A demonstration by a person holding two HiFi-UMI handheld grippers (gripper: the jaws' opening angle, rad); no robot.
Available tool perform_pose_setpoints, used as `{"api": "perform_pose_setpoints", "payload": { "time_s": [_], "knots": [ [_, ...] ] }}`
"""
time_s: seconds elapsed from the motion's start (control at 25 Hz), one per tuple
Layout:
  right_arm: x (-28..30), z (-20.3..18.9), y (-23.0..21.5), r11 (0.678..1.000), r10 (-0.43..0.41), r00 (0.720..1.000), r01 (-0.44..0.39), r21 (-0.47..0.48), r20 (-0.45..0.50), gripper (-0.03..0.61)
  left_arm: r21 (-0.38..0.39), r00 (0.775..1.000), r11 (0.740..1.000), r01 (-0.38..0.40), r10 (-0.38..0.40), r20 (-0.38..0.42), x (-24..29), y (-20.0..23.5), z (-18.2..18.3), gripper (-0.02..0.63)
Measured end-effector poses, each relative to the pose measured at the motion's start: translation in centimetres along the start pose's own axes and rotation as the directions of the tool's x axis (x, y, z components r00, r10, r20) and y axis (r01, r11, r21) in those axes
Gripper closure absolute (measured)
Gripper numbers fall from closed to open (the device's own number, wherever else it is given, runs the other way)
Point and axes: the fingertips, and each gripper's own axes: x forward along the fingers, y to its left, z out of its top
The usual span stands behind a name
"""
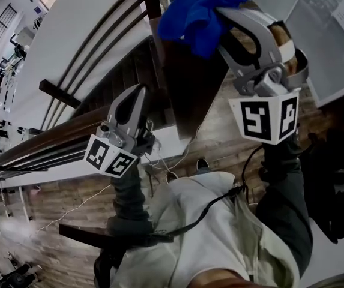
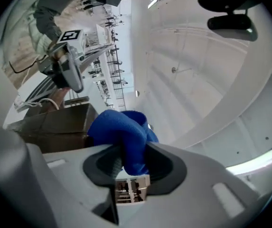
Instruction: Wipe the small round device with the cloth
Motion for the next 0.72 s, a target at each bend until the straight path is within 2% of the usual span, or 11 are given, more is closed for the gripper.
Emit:
{"api": "perform_pose_setpoints", "payload": {
  "time_s": [0.12,0.16,0.28,0.4,0.56,0.72],
  "knots": [
    [-0.3,-0.4,0.4,0.999,0.034,0.999,-0.034,-0.001,0.005,0.456,0.000,1.000,1.000,-0.009,0.009,0.001,-0.1,-0.1,0.0,0.612],
    [-0.2,-0.5,-0.7,1.000,0.014,1.000,-0.014,0.017,0.018,0.456,-0.001,1.000,1.000,-0.011,0.011,0.003,-0.1,-0.2,-0.1,0.612],
    [1.0,-0.1,-4.9,0.989,-0.121,0.989,0.112,0.101,0.084,0.456,-0.007,1.000,1.000,-0.019,0.020,0.008,-0.3,-0.4,-0.2,0.612],
    [2.2,-0.4,-6.0,0.979,-0.164,0.984,0.155,0.132,0.061,0.456,-0.013,1.000,1.000,-0.029,0.029,0.010,-0.7,-0.8,-0.6,0.612],
    [1.1,0.3,-5.2,0.979,-0.184,0.982,0.179,0.097,0.047,0.457,-0.014,0.999,0.999,-0.048,0.048,0.009,-1.2,-1.2,-0.4,0.612],
    [0.1,1.3,-2.2,0.995,-0.102,0.995,0.102,-0.008,0.023,0.457,-0.025,0.998,0.998,-0.056,0.057,0.016,-1.2,-0.9,0.1,0.612]
  ]
}}
